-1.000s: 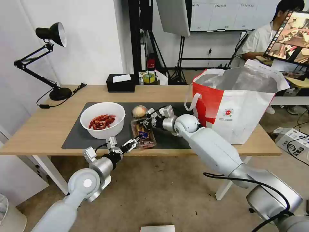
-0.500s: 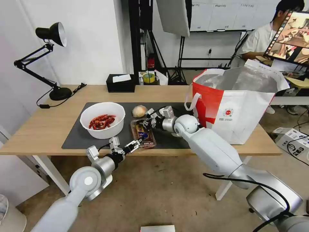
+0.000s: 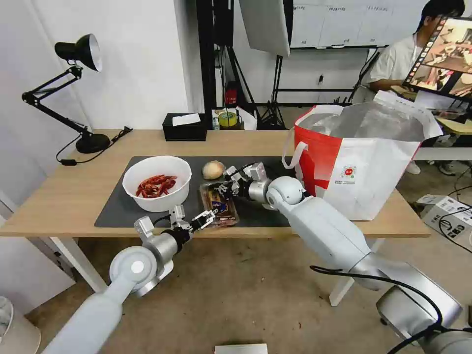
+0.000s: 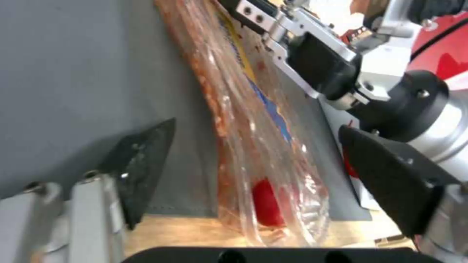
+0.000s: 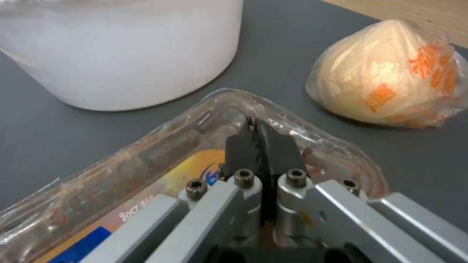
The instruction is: Pick up the trash from the table and place it into the takeout bag.
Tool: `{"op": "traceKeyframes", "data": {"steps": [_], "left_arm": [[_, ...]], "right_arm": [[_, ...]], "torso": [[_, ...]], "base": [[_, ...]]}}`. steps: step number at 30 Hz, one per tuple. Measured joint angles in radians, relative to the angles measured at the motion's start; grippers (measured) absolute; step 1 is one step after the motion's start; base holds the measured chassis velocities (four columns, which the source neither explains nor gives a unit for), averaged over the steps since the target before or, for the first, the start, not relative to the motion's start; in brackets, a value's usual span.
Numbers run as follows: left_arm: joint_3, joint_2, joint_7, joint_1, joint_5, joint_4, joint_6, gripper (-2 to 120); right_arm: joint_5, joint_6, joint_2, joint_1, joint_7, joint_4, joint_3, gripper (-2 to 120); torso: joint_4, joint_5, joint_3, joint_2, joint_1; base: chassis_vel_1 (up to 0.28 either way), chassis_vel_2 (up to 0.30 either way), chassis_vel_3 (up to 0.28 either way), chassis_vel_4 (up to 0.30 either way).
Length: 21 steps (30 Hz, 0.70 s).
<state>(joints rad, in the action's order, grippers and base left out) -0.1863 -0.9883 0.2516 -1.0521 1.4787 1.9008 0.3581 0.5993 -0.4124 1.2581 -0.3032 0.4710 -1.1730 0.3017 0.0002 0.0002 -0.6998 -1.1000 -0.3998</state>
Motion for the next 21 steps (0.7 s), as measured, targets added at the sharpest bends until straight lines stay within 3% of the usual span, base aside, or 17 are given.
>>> {"op": "traceKeyframes", "data": {"steps": [5,7,9,11,14,21], "left_arm": [[0.002,-0.001,0.012,0.003,-0.003,-0.009,-0.003,68],[0.003,-0.001,0.015,0.003,-0.003,-0.01,-0.003,66],[0.005,-0.001,0.024,0.005,-0.003,-0.013,-0.004,54],[0.006,-0.001,0.025,0.004,-0.003,-0.013,-0.004,51],[0.008,-0.001,0.028,0.004,-0.003,-0.013,-0.004,34],[0.011,0.001,0.028,0.005,-0.014,-0.014,-0.006,11]], "right_arm": [[0.0,0.001,-0.001,0.0,0.001,0.002,0.0,0],[0.0,0.002,0.0,0.0,0.001,0.002,0.0,0],[0.0,0.002,0.0,0.0,0.001,0.003,0.0,0],[0.0,0.002,0.0,0.0,0.001,0.003,0.0,0],[-0.001,0.003,0.0,0.001,0.002,0.004,-0.001,0],[-0.001,0.003,-0.001,0.001,0.003,0.004,-0.002,0]], "torso": [[0.0001,-0.0002,0.0,0.0,0.0],[0.0,-0.0002,0.0,0.0,0.0],[-0.0001,-0.0004,0.0,0.0,0.0],[-0.0001,-0.0005,0.0,0.0,0.0],[-0.0003,-0.0004,0.0,0.0,0.0],[-0.0004,-0.0004,0.0,0.0,0.0]], "base": [[0.0,0.0,0.0,0.0],[0.0,0.0,0.0,0.0],[0.0,0.0,0.0,0.0],[0.0,0.0,0.0,0.0],[0.0,0.0,0.0,0.0],[0.0,0.0,0.0,0.0]]}}
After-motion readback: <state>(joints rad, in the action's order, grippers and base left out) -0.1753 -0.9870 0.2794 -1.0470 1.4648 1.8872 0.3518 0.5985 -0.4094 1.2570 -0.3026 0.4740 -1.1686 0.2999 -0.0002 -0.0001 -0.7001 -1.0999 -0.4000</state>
